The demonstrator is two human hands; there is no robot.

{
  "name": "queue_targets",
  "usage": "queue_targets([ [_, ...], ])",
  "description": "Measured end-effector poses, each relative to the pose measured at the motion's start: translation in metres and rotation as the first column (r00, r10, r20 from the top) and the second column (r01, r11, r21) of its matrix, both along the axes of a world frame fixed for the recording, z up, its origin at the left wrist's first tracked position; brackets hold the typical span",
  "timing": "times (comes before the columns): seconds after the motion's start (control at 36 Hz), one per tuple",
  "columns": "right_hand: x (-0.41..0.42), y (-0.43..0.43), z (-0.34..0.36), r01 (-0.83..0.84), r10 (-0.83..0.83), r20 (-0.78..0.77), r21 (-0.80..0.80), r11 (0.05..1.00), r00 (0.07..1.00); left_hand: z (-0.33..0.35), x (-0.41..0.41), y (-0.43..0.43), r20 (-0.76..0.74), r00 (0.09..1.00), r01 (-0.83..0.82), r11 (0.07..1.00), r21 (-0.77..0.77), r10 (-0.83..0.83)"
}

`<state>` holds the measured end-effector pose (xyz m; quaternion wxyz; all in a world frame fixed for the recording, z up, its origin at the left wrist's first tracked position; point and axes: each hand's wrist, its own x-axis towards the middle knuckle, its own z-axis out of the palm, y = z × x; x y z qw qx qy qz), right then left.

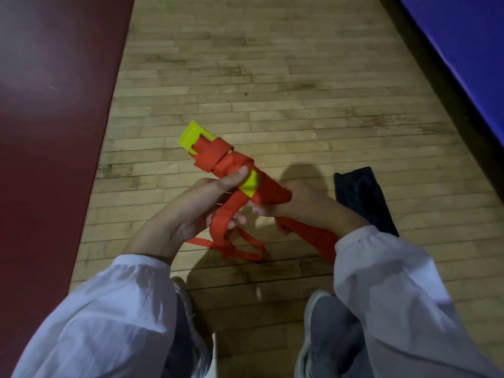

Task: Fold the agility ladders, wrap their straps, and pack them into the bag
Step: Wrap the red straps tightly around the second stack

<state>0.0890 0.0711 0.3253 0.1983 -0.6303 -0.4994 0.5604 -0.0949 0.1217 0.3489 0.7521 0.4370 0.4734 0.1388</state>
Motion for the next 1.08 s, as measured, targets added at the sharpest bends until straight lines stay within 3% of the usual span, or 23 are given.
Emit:
queue_targets([
  [0.14,-0.002,-0.002,0.0,-0.047,0.035,0.18,0.066,0.997,0.983,-0.004,0.002,-0.001,-0.05,0.999,-0.006,1.0,0.002,0.006],
  [0.31,-0.011,-0.001,-0.002,-0.046,0.006,0.357,0.103,0.994,0.934,-0.008,0.01,-0.008,-0.14,0.987,-0.054,0.988,0.145,0.074],
  [0.47,-0.017,-0.001,-0.003,-0.113,0.048,0.445,0.121,0.986,0.894,-0.013,0.009,-0.006,-0.134,0.974,-0.167,0.979,0.113,0.181],
  [0.58,-0.013,0.0,-0.001,-0.157,0.106,0.382,0.103,0.982,0.918,-0.012,0.009,-0.004,-0.105,0.976,-0.179,0.979,0.096,0.189],
  [0.69,-0.004,0.001,-0.001,-0.085,0.081,0.159,0.015,0.996,0.984,-0.01,0.005,-0.001,-0.077,0.981,-0.175,0.982,0.074,0.18],
  [0.92,-0.005,0.0,0.009,-0.08,0.059,-0.125,-0.17,0.982,0.99,-0.007,0.004,0.001,-0.064,0.989,-0.125,0.987,0.105,0.132],
  [1.08,-0.006,-0.002,0.017,-0.038,0.028,-0.066,-0.144,0.989,0.997,-0.003,0.004,0.001,-0.039,0.992,-0.114,0.991,0.071,0.117],
])
